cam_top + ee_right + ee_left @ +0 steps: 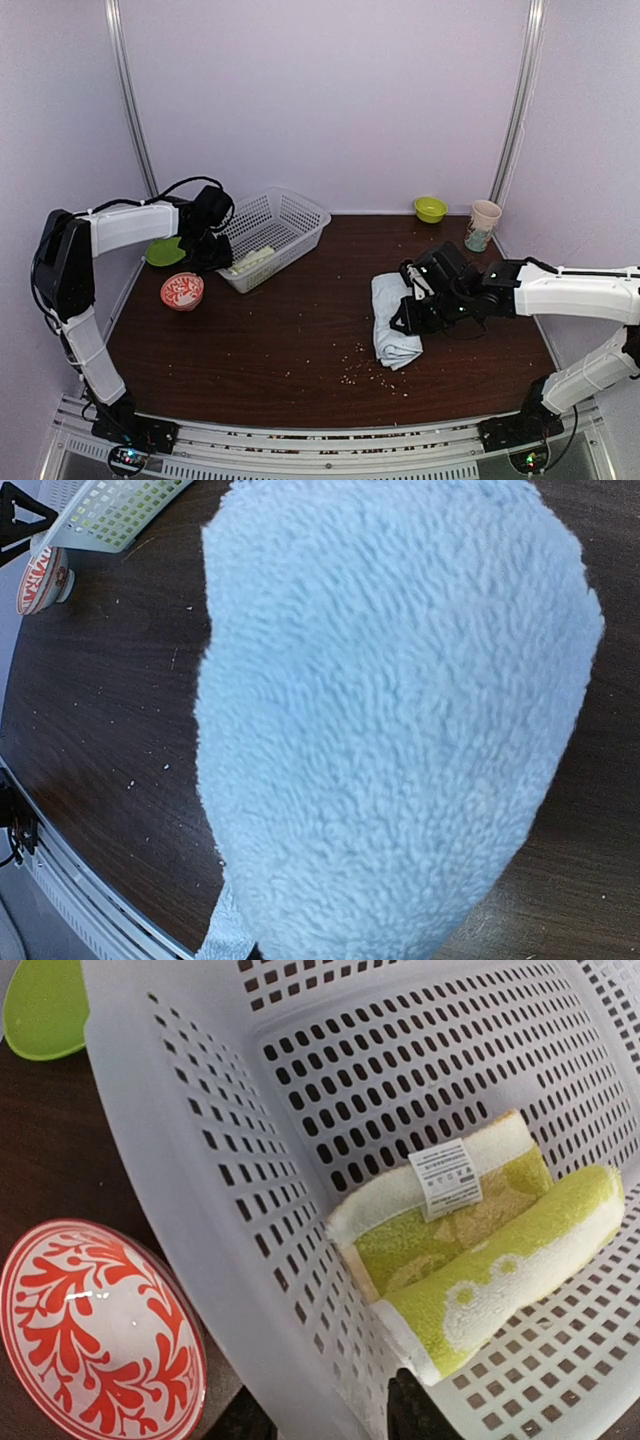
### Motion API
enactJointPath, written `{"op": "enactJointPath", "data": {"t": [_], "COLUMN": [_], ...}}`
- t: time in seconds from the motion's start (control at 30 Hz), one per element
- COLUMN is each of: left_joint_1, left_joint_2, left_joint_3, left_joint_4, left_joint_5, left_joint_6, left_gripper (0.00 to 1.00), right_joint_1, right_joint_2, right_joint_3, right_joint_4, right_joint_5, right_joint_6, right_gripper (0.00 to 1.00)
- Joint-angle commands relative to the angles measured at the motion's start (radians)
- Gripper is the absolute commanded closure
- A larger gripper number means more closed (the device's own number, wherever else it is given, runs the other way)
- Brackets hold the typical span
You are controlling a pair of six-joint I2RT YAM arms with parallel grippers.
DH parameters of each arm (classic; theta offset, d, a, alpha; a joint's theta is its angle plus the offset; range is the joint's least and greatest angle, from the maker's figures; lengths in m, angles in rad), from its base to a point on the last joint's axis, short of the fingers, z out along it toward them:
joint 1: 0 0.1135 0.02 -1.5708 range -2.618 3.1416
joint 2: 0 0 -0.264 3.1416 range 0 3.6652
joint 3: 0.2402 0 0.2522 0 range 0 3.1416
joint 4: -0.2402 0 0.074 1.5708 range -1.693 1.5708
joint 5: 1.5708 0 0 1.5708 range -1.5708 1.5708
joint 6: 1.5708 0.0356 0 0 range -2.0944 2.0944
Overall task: Roll the towels
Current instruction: Move the storage box to the center of the board.
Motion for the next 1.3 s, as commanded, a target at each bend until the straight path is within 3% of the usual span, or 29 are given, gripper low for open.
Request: {"op": "enactJointPath", "data": {"t": [0.0, 0.23, 0.47, 0.67, 1.0, 1.27], "left_joint_1": [-0.001, -0.020, -0.069, -0.145, -0.255, -0.343], "left_joint_2": [0.018, 0.016, -0.026, -0.044, -0.108, -0.206], "left_joint_3": [0.019, 0.021, -0.009, -0.024, -0.078, -0.221], "left_joint_4": [0.033, 0.039, 0.037, -0.006, -0.057, -0.056], "left_joint_5": [0.057, 0.091, 0.106, 0.086, 0.088, 0.121], "left_joint_6": [0.028, 0.058, 0.054, 0.074, 0.124, 0.195], "left_gripper": [0.67, 0.89, 0.91, 1.00, 1.00, 1.00], "right_joint_1": [-0.010, -0.015, -0.019, -0.022, -0.030, -0.030], "right_joint_2": [-0.033, -0.036, -0.069, -0.167, -0.188, -0.130], "right_joint_3": [0.031, 0.050, 0.079, 0.149, 0.299, 0.316], "right_joint_4": [-0.011, -0.021, -0.050, -0.093, -0.219, -0.190], "right_joint_5": [0.006, 0.011, 0.006, -0.096, -0.260, -0.401], "right_joint_6": [-0.005, -0.002, -0.006, -0.064, -0.209, -0.339], "right_gripper": [1.00, 1.00, 1.00, 1.00, 1.00, 1.00]}}
